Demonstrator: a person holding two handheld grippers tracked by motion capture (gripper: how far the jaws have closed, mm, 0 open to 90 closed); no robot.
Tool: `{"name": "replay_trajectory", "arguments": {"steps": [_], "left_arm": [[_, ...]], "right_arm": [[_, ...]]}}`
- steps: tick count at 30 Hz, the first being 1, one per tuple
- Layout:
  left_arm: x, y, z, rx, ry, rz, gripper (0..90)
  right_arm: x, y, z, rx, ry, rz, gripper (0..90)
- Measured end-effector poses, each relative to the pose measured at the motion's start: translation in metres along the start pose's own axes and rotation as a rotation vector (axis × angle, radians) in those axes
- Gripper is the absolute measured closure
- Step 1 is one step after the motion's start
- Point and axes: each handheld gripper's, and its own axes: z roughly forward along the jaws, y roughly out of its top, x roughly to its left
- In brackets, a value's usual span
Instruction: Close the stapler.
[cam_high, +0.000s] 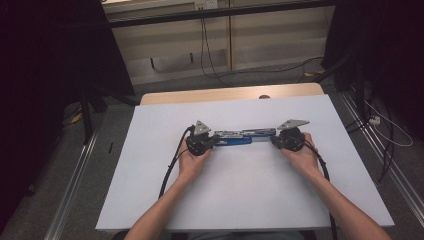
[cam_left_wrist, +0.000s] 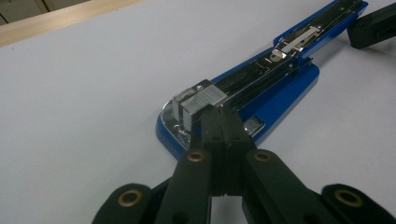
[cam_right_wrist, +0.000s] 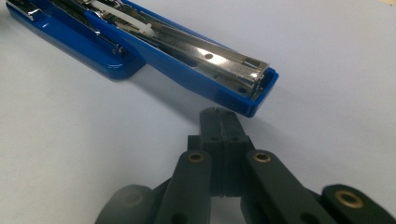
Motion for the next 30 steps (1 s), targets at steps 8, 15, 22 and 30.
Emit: {"name": "replay_trajectory", "arguments": {"steps": [8, 15, 22, 30], "left_arm": [[-0.0002, 0.0001, 0.0008, -0.004, -0.001, 0.022, 90.0], [-0.0003, 0.0001, 0.0014, -0.007, -0.008, 0.013, 90.0], [-0.0004, 0.0001, 0.0014, -0.007, -0.007, 0.012, 90.0], [-0.0007, 0.0001, 0.0014, -0.006, -0.006, 0.012, 90.0]], "right_arm": [[-0.0003, 0.0008, 0.0014, -0.004, -0.002, 0.0, 90.0], [0.0002, 0.0014, 0.0024, -0.008, -0.012, 0.0, 90.0], [-0.0003, 0.0017, 0.0015, -0.029, -0.008, 0.008, 90.0], [0.0004, 0.0028, 0.0008, -0.062, -0.004, 0.007, 90.0]]}}
